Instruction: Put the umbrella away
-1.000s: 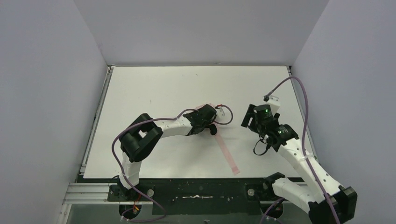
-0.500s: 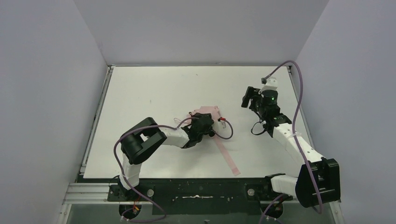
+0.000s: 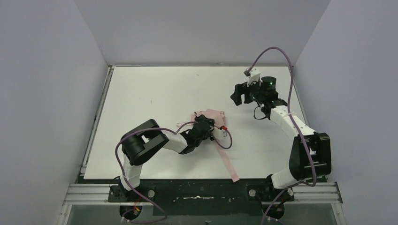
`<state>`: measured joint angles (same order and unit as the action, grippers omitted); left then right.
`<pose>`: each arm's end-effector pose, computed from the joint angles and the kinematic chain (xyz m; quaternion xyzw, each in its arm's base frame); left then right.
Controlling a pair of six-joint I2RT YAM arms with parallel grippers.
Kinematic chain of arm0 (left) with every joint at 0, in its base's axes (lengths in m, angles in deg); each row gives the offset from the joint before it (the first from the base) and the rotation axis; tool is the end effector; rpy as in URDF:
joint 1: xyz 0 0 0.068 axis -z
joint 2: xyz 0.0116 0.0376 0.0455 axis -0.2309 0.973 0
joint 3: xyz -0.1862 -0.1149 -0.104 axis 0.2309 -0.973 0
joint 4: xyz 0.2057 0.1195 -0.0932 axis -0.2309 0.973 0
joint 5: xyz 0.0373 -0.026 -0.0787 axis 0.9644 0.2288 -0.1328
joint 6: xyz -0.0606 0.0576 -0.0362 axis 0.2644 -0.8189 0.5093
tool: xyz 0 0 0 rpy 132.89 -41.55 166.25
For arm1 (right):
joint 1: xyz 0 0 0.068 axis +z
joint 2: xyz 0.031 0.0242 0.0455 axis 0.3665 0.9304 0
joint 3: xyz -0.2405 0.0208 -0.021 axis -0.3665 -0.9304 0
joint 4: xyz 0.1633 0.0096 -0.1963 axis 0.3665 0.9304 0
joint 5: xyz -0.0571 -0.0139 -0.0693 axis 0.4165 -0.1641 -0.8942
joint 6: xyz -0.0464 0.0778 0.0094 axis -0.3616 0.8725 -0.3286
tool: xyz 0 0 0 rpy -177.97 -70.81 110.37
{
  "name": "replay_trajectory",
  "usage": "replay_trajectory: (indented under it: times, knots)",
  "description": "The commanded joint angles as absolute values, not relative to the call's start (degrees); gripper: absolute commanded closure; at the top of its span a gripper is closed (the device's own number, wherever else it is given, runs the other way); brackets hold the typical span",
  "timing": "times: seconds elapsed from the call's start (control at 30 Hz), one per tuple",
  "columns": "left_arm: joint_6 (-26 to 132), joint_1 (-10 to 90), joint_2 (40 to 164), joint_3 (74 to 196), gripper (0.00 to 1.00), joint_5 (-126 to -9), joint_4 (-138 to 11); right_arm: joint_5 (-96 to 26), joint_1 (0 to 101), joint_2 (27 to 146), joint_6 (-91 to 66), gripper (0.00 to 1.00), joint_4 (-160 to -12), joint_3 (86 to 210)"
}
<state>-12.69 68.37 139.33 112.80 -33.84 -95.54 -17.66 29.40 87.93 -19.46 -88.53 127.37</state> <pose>0.2587 -0.3091 0.0718 0.6197 0.5767 0.1845 0.4994 0.3552 0.0842 0.2231 -0.1725 0.8153 0.2194 0.5073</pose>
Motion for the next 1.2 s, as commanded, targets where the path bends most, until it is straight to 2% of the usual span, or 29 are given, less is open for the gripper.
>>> replay_trajectory:
  times: [0.0, 0.23, 0.37, 0.63, 1.17]
  knots:
    - [-16.7, 69.2, 139.5, 109.4, 1.00, -39.8, -99.4, -1.2, 29.5, 94.9, -33.7, 0.19, -79.5, 136.3]
    - [-19.8, 69.5, 140.2, 105.3, 1.00, -41.3, -107.4, 8.2, 31.7, 103.8, -52.6, 0.19, -58.1, 146.7]
    - [-20.5, 69.6, 140.6, 104.4, 1.00, -42.3, -109.0, 8.7, 33.0, 106.8, -64.4, 0.19, -45.7, 151.2]
    - [-22.1, 69.9, 141.1, 103.2, 1.00, -42.7, -110.4, 9.0, 33.9, 110.1, -75.8, 0.19, -31.7, 157.6]
    - [-23.2, 70.8, 141.6, 103.2, 1.00, -42.2, -110.4, 9.0, 38.6, 117.6, -79.3, 0.18, -28.0, 165.6]
